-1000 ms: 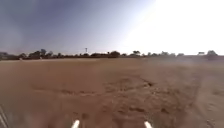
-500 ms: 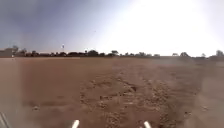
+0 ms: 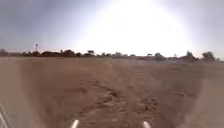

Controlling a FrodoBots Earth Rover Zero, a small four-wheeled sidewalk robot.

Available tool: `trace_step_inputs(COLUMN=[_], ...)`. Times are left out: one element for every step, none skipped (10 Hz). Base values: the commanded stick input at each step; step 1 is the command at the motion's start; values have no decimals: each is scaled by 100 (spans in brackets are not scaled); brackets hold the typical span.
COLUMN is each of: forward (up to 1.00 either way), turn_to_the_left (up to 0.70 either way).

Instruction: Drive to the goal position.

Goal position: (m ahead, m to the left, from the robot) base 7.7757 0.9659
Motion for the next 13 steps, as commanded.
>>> trace_step_inputs(forward=[100,100,100,100,100,100,100,100,100,100,100,100,100], turn_to_the_left=[0,0,0,0,0,0,0,0,0,0,0,0,0])
